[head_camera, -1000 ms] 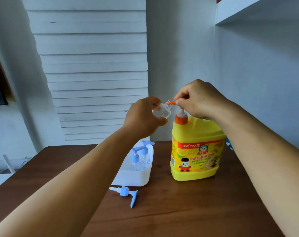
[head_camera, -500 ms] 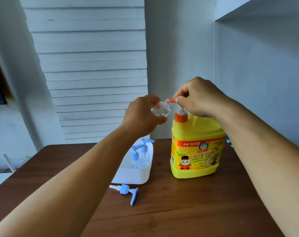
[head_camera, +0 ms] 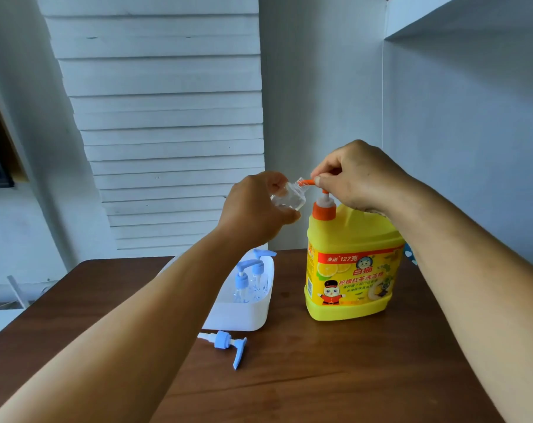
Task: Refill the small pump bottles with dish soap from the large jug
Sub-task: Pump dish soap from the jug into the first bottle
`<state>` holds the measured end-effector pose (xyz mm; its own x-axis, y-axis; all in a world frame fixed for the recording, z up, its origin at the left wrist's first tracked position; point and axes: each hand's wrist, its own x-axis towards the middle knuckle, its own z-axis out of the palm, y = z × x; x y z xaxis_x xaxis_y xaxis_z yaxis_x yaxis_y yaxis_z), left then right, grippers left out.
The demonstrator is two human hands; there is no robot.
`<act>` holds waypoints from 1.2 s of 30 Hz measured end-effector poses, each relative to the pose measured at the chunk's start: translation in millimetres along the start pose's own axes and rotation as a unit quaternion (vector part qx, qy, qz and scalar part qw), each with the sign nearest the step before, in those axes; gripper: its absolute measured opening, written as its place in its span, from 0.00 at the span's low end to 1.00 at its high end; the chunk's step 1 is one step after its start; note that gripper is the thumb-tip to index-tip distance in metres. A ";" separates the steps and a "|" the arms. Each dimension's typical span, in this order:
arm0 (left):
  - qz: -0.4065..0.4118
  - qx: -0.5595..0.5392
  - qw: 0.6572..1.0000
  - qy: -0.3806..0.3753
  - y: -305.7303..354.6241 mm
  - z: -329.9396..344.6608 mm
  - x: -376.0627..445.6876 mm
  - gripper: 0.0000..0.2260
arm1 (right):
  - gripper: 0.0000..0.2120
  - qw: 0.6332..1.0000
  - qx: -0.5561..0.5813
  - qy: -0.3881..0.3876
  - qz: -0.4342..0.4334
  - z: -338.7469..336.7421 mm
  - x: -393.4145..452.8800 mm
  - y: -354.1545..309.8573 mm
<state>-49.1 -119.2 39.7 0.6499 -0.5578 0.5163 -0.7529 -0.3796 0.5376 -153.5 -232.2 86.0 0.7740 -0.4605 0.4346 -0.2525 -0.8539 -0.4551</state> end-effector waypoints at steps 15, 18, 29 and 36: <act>0.003 -0.006 1.000 -0.001 -3.3 1.2 0.3 0.21 | 0.10 1.000 -0.013 0.000 -0.006 4.0 2.0 0.1; 0.000 -0.004 1.000 -0.010 -6.5 3.6 -2.2 0.21 | 0.10 1.000 -0.024 -0.012 0.000 8.7 0.0 -0.1; 0.003 -0.006 1.000 -0.001 -5.9 2.8 0.3 0.20 | 0.09 1.000 -0.011 -0.010 -0.008 5.6 4.2 0.5; 0.007 -0.009 1.000 -0.001 -3.8 0.3 -0.8 0.20 | 0.08 1.000 -0.002 -0.018 0.001 -0.7 4.9 -1.0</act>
<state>-46.7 -117.5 37.1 0.6396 -0.5638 0.5225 -0.7595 -0.3587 0.5427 -149.8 -233.8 89.1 0.7935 -0.4539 0.4054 -0.2572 -0.8538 -0.4526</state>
